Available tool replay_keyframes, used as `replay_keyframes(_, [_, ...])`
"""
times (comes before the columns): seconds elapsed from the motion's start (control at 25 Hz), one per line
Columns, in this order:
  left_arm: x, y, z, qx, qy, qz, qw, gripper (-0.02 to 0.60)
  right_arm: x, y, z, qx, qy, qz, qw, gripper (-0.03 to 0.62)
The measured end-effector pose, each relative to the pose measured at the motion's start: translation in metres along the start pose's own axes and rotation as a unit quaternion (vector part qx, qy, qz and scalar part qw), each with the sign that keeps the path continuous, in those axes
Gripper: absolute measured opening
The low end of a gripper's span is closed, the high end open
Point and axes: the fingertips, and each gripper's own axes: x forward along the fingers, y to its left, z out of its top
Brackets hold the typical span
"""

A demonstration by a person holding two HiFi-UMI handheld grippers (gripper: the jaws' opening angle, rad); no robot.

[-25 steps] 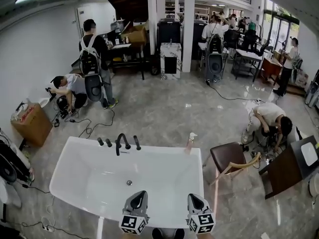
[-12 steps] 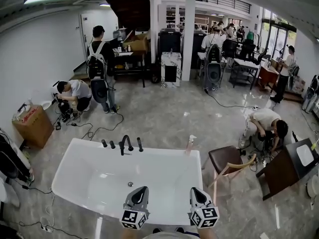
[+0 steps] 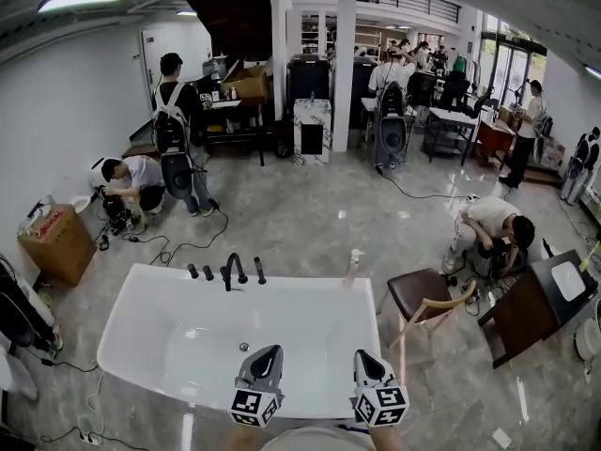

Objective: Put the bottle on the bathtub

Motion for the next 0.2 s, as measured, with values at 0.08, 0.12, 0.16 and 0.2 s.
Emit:
replay_keyframes(0.08, [0.0031, -0.0004, -0.0001, 0.001, 0.001, -0.005, 1.0000, 0.009, 0.0029, 0.0035, 0.0032, 0.000, -0.004, 0.001, 1.000, 0.008])
replay_keyframes(0.12, [0.0048, -0.0013, -0.0005, 0.001, 0.001, -0.007, 1.0000, 0.009, 0.0039, 0.0050, 0.0041, -0.001, -0.005, 0.002, 1.000, 0.008])
replay_keyframes(0.16, [0.0066, -0.0023, -0.0009, 0.001, 0.000, -0.009, 1.0000, 0.009, 0.0047, 0.0063, 0.0046, -0.002, -0.006, 0.004, 1.000, 0.008])
replay_keyframes(0.2, [0.0083, -0.0035, -0.0013, 0.001, -0.001, -0.011, 0.9999, 0.009, 0.0054, 0.0076, 0.0049, -0.003, -0.007, 0.005, 1.000, 0.008])
